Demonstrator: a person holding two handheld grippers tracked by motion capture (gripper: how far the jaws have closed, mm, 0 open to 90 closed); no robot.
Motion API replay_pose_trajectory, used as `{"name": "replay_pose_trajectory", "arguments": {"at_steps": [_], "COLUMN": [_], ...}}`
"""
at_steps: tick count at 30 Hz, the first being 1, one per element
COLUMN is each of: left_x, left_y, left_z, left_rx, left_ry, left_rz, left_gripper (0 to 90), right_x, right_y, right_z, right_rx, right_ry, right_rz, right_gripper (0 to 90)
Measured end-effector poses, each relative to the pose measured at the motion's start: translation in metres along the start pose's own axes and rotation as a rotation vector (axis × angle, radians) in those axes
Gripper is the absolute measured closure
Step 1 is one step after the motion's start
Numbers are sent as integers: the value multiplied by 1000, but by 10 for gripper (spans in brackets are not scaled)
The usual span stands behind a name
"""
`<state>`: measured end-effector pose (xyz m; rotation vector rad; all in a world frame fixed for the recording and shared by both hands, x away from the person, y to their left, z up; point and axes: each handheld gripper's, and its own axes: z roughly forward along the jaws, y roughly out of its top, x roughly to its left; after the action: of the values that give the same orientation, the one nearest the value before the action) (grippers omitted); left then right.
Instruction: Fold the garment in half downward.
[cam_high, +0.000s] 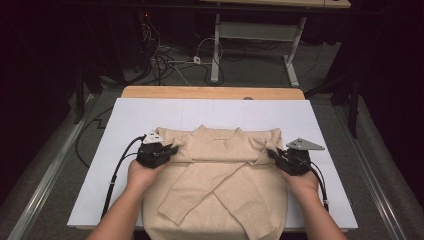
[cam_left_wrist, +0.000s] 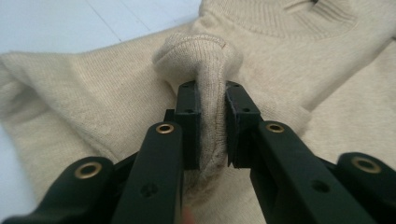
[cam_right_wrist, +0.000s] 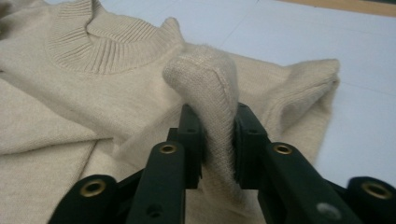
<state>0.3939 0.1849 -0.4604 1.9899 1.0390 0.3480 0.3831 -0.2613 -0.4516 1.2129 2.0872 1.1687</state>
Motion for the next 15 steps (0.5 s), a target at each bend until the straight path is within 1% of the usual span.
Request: {"name": "replay_pose_trajectory", "arguments": {"at_steps": [4,6,9,12,15], "left_x": [-4,-6,-11,-16,-22], "left_y": [-5,-9,-16,-22,-29], "left_z": [-14,-20,-29,-38,-44], "left_rx": [-43,-50,-64,-87,-92], "left_ry": [0,-1,-8,-24,-27], "left_rz": [5,14,21,22,34], "left_gripper": [766,766,767,766,766], "right_x": [2,4,7,10,12], "right_y": [-2,-3,-7,-11,-16], "right_z": [-8,-12,-19,-28,-34], "right_rx": [-17,-25,-42,-59,-60], "right_ry": [-9,-7,1,8,12], "right_rz": [-15,-24,-23,-20,-22], "right_gripper": [800,801,801,801,801]}}
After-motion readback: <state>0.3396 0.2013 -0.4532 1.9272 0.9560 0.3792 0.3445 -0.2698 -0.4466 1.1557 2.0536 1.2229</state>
